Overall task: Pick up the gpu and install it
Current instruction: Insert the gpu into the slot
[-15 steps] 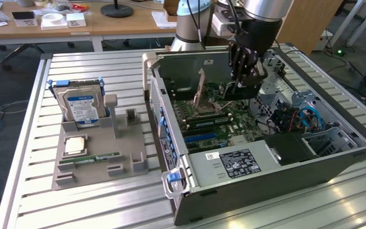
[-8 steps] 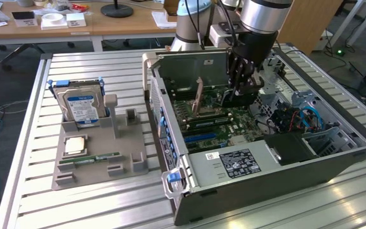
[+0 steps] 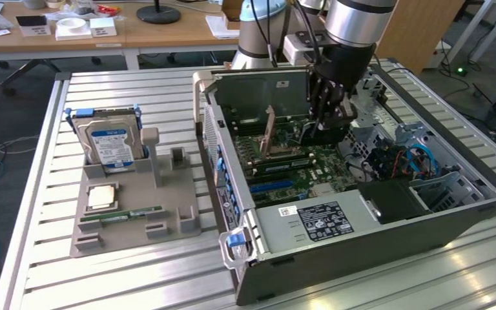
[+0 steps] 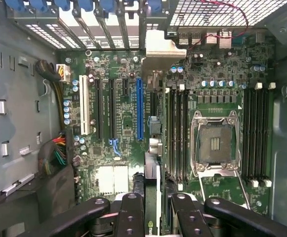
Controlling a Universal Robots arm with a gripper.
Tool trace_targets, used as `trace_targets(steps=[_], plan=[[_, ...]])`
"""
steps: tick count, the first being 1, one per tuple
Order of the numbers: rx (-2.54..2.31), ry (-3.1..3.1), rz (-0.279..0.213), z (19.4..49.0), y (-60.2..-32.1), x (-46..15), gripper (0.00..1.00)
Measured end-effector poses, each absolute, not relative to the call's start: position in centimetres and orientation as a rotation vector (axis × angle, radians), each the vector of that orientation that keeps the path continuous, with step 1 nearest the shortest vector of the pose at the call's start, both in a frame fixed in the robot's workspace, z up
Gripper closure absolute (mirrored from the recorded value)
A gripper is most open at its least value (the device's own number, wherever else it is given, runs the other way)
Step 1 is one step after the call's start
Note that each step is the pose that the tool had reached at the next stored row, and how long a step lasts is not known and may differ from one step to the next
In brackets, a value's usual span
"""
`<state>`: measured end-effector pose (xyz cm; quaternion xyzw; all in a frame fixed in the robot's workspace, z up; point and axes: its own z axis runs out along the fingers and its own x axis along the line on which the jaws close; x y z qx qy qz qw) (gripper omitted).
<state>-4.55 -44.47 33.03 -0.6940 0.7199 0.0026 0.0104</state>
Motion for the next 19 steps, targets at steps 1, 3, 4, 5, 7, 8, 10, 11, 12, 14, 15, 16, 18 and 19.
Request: trace_targets(steps=[1,3,4,5,7,8,10,11,12,14,15,16,18,19], plan=[[-2.166,2.247,0.008,32.9,-44.5,-4.6,0.74],[-2.167,2.246,0.008,32.5,-44.5,-4.6,0.74],[-2.167,2.246,0.008,32.3,-44.5,-4.6,0.74],[-2.168,2.245,0.008,32.1,-44.5,-4.6,0.74],[-2.171,2.242,0.008,31.8,-44.5,-4.6,0.74],[-2.173,2.241,0.009,31.6,-44.6,-4.6,0.74],[-2.176,2.239,0.009,31.2,-44.6,-4.6,0.74],[-2.177,2.237,0.009,31.1,-44.6,-4.7,0.74],[-2.178,2.236,0.009,31.0,-44.6,-4.7,0.74],[-2.183,2.232,0.009,30.8,-44.8,-4.7,0.74],[-2.186,2.229,0.009,30.7,-44.9,-4.8,0.74],[-2.190,2.225,0.010,30.5,-45.0,-4.8,0.74],[-2.198,2.217,0.010,30.2,-45.1,-4.9,0.74],[-2.201,2.215,0.010,30.1,-45.1,-5.0,0.74]])
